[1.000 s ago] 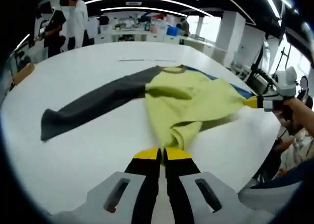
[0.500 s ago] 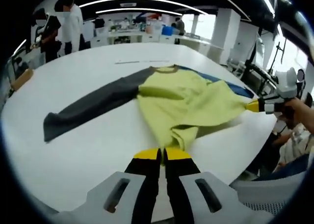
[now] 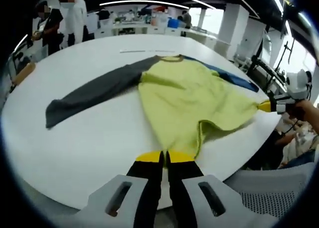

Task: Fold the garment on the visible template until the final outline fits inside the template.

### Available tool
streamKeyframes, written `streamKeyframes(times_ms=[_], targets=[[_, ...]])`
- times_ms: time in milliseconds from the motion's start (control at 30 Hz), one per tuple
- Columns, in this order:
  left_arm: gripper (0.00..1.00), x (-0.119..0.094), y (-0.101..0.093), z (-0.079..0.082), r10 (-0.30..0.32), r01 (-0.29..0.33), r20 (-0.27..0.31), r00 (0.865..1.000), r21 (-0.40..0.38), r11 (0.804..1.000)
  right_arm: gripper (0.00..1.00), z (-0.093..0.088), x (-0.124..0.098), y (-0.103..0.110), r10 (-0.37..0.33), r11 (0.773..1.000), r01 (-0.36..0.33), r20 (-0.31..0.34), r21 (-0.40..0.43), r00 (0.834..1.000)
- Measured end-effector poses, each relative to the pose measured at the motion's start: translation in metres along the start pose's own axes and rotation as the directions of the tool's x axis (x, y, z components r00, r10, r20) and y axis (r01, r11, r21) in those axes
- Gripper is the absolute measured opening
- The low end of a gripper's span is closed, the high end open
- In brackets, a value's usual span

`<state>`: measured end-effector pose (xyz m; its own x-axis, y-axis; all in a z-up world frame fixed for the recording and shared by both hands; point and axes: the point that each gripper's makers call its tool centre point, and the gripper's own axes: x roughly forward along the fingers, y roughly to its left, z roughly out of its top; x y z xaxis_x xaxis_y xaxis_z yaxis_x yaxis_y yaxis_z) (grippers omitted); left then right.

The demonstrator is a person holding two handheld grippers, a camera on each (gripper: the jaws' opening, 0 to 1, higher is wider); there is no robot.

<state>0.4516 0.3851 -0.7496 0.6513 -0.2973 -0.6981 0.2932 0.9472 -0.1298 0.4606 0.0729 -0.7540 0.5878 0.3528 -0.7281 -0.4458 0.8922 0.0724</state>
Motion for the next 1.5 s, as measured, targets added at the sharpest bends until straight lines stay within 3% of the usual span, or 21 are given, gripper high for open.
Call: streamKeyframes(times_ms=[333, 467, 733, 1133, 1367, 1500], targets=[[0.01, 0.002, 0.012, -0.018, 0.045, -0.039, -0.074, 0.996, 0.072, 0.997, 0.0, -0.033, -0.01, -0.004, -0.033, 0.999, 0.031, -0.085, -0.023, 0.996], [0.01, 0.003, 0.013, -0.027, 0.048, -0.041, -0.111, 0.993, 0.067, 0.997, 0.0, -0.049, -0.012, -0.007, -0.037, 0.999, 0.037, -0.118, -0.001, 0.992], [0.01, 0.006, 0.014, -0.04, 0.056, -0.039, -0.182, 0.982, 0.093, 0.995, 0.0, -0.062, -0.008, -0.004, -0.034, 0.999, 0.038, -0.142, 0.025, 0.989], [0.01, 0.005, 0.015, -0.042, 0.058, -0.039, -0.196, 0.979, 0.097, 0.994, 0.0, -0.063, -0.01, -0.003, -0.026, 0.999, 0.031, -0.152, 0.034, 0.988], [0.06, 0.001, 0.022, -0.033, 0.087, -0.07, -0.14, 0.986, 0.119, 0.99, 0.0, -0.061, -0.011, -0.005, -0.007, 0.994, 0.022, -0.134, 0.107, 0.991], [0.15, 0.0, 0.022, -0.025, 0.082, -0.072, -0.098, 0.992, 0.103, 0.992, 0.13, -0.054, -0.015, -0.006, 0.003, 0.994, 0.006, -0.091, 0.106, 0.996]])
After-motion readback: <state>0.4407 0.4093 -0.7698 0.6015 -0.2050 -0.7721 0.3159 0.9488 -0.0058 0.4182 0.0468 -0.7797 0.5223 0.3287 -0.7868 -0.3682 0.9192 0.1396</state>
